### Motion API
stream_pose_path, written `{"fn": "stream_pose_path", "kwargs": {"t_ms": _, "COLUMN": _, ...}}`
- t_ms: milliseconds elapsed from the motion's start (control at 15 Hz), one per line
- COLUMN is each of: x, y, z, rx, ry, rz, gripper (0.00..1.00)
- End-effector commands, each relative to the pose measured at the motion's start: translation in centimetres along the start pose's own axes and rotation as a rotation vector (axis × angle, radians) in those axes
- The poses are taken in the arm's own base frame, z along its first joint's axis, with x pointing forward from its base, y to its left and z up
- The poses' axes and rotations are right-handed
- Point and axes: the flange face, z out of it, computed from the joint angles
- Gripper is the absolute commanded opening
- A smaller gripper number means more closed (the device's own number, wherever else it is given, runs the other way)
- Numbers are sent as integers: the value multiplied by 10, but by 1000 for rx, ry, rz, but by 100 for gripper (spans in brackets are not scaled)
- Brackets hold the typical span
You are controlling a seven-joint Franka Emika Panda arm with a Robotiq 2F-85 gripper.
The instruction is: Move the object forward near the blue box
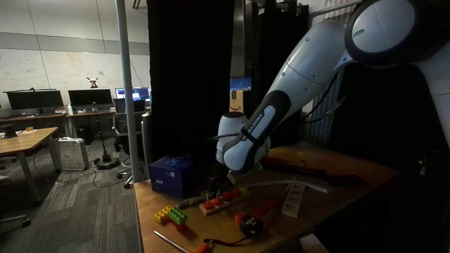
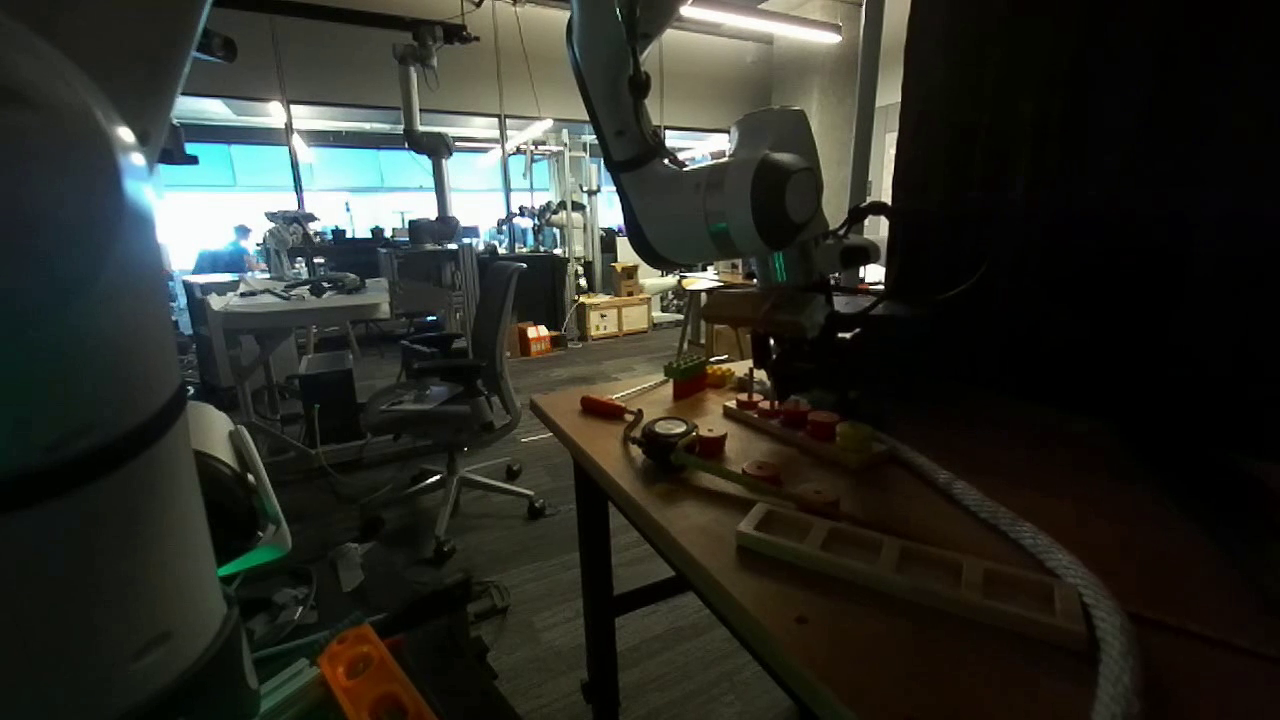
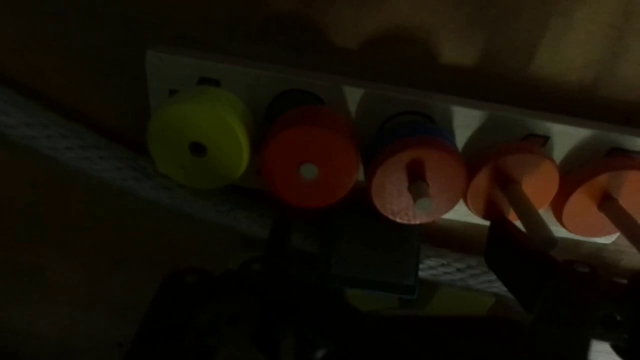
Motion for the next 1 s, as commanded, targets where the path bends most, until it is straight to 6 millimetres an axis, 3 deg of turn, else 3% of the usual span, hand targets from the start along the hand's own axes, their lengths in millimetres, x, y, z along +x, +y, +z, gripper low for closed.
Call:
{"fn": "stream_pose_path", "kwargs": {"t_ms": 0, "x": 7, "y": -3, "z": -9, "rx": 8, "ry": 35, "rz": 12, "gripper": 100}}
{"fn": "stream_pose_path", "kwargs": {"t_ms": 933, "x": 16, "y": 9, "z": -2, "rx": 9, "ry": 50, "rz": 45, "gripper": 100}}
